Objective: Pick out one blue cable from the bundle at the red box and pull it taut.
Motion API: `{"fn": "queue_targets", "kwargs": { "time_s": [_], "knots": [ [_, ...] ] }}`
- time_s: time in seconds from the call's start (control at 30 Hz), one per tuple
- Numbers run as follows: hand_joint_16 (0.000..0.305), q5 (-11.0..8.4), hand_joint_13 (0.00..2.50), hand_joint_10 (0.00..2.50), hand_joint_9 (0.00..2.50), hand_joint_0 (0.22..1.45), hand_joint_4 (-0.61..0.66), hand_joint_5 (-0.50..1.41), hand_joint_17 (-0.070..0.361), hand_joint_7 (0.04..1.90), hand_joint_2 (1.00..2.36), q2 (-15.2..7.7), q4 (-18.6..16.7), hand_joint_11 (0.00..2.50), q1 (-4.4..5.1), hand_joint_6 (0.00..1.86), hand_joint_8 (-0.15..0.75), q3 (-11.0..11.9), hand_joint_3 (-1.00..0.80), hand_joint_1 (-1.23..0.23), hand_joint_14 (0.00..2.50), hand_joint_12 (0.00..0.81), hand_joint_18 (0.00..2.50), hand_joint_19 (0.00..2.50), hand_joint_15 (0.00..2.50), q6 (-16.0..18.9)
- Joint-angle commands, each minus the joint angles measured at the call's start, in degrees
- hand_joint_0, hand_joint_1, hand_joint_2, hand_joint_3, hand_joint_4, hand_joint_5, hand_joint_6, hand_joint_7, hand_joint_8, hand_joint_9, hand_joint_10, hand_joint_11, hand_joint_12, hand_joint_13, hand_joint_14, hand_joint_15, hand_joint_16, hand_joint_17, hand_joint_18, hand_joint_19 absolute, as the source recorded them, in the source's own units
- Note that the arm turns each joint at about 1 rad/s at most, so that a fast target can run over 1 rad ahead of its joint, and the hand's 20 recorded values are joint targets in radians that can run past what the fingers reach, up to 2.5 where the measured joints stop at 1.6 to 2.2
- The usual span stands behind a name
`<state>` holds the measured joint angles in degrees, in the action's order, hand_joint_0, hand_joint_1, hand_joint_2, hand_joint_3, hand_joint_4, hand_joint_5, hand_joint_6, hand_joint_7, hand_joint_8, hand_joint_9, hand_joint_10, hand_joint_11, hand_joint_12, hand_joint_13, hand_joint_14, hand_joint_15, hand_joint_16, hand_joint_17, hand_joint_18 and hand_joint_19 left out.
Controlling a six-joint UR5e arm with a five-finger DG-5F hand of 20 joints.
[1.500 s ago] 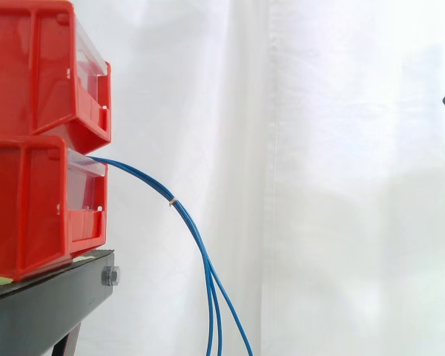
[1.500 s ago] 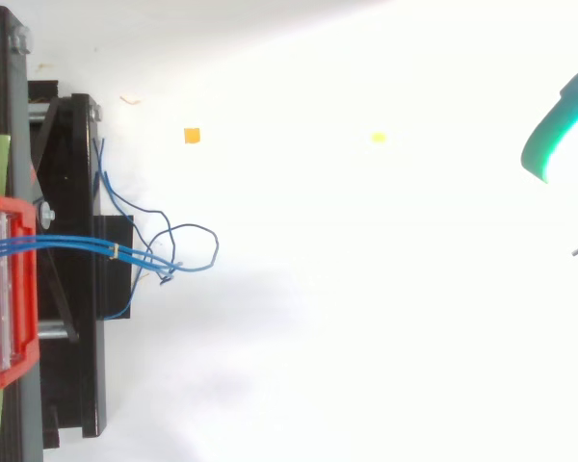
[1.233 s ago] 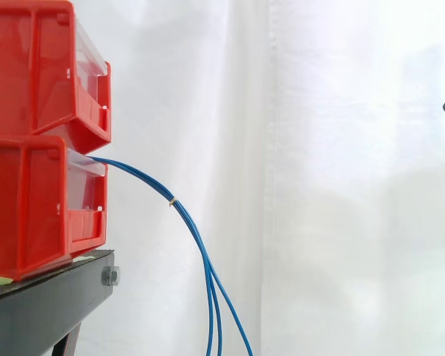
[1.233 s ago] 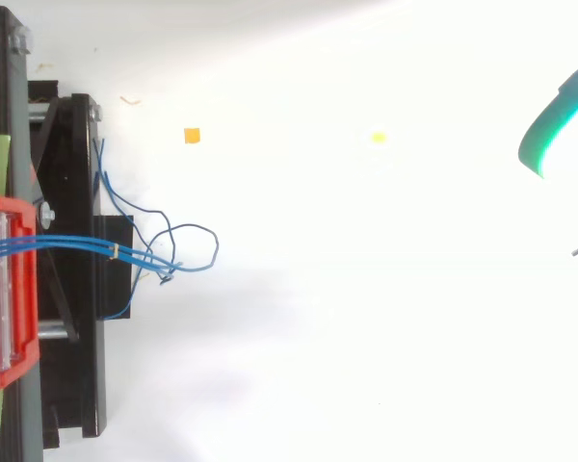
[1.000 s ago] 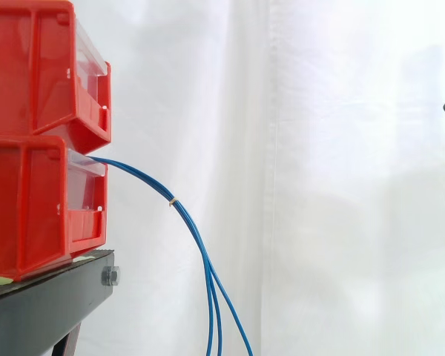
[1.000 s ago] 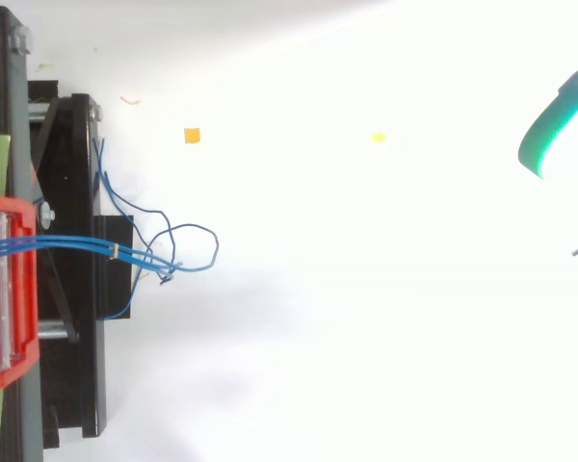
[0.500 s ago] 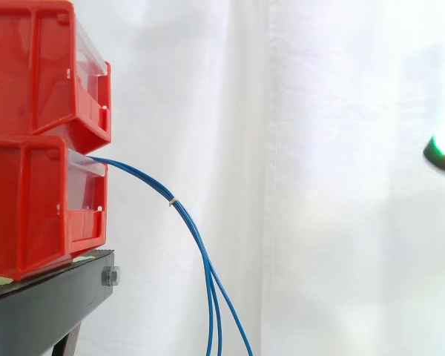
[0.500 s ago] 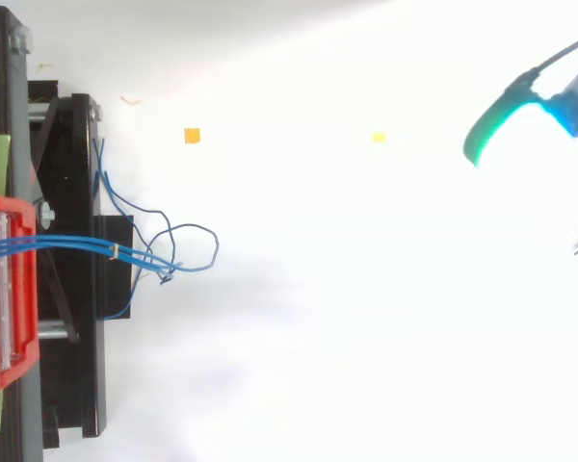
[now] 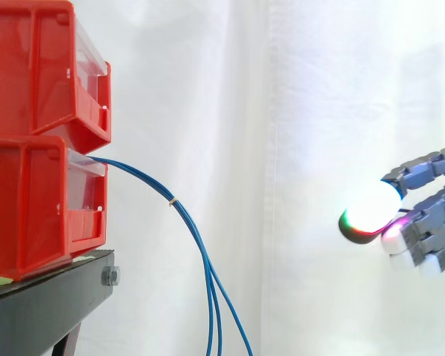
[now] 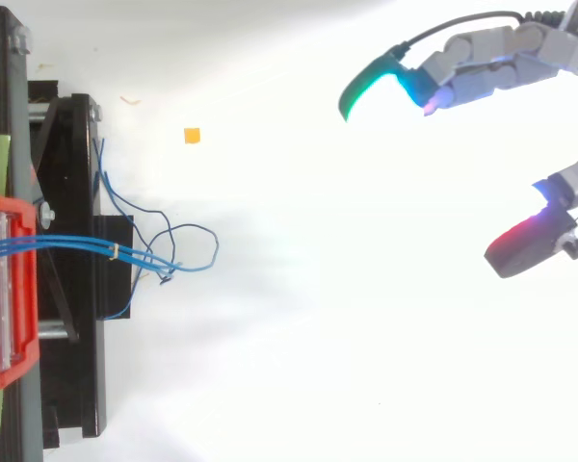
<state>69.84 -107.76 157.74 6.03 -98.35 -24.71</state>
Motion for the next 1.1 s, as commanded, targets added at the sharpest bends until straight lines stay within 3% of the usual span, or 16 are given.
{"fn": "queue_targets", "kwargs": {
  "time_s": [0.0, 0.1, 0.23, 0.37, 0.6, 0.8, 0.83, 0.9, 1.0, 1.07],
  "knots": [
    [0.051, -1.2, 0.56, 0.0, 0.64, 0.4, 0.23, -0.21, 0.114, 0.65, 1.0, -1.31, -0.15, 0.1, 0.65, 0.5, 0.249, 1.67, -0.5, -0.63, 0.01, 0.37, 0.44, 0.44, 0.26, -0.95],
    [0.051, -1.64, 0.57, 0.0, 0.65, 0.4, 0.25, -0.2, 0.116, 0.64, 1.0, -1.4, -0.33, 0.1, 0.83, 0.5, 0.259, 2.02, -0.5, -0.53, 0.01, 0.378, 0.44, 0.45, 0.27, -1.3],
    [0.053, -4.71, 0.58, 0.0, 0.67, 0.41, 0.26, -0.19, 0.118, 0.64, 1.0, -4.04, -0.85, 0.1, 1.71, 0.5, 0.264, 2.99, -0.5, -0.43, 0.01, 0.376, 0.44, 0.48, 0.27, -2.71],
    [0.053, -4.71, 0.6, 0.0, 0.69, 0.41, 0.27, -0.19, 0.118, 0.65, 1.0, -6.41, -0.85, 0.09, 1.8, 0.5, 0.268, 4.57, -0.5, -0.4, 0.01, 0.381, 0.45, 0.48, 0.28, -2.09],
    [0.052, -4.54, 0.61, 0.0, 0.7, 0.42, 0.27, -0.18, 0.118, 0.64, 1.0, -12.38, 0.82, 0.09, 1.97, 0.5, 0.271, 11.25, -0.5, -0.4, 0.01, 0.378, 0.46, 0.48, 0.27, 0.37],
    [0.051, -4.36, 0.61, 0.0, 0.71, 0.43, 0.26, -0.18, 0.115, 0.64, 1.0, -13.97, -0.77, 0.09, 2.32, 0.5, 0.265, 13.62, -0.5, -0.39, 0.01, 0.371, 0.46, 0.49, 0.28, 0.46],
    [0.051, -4.8, 0.61, 0.0, 0.71, 0.43, 0.26, -0.18, 0.114, 0.64, 1.0, -15.9, -3.93, 0.09, 3.29, 0.5, 0.265, 14.85, -0.5, -0.39, 0.01, 0.371, 0.46, 0.49, 0.28, -0.95],
    [0.051, -4.89, 0.61, 0.0, 0.72, 0.44, 0.26, -0.18, 0.114, 0.64, 1.0, -17.13, -4.02, 0.09, 3.55, 0.5, 0.266, 15.64, -0.5, -0.39, 0.01, 0.37, 0.46, 0.49, 0.28, -0.77],
    [0.049, -4.63, 0.61, 0.0, 0.71, 0.45, 0.26, -0.18, 0.11, 0.65, 1.0, -20.73, -4.28, 0.1, 3.64, 0.5, 0.259, 18.28, -0.5, -0.4, 0.01, 0.364, 0.45, 0.5, 0.28, 0.63],
    [0.047, -4.27, 0.6, 0.0, 0.71, 0.47, 0.25, -0.18, 0.106, 0.65, 1.0, -21.17, -4.9, 0.1, 3.73, 0.5, 0.252, 18.72, -0.5, -0.43, 0.01, 0.355, 0.44, 0.49, 0.28, 2.21]
  ]
}}
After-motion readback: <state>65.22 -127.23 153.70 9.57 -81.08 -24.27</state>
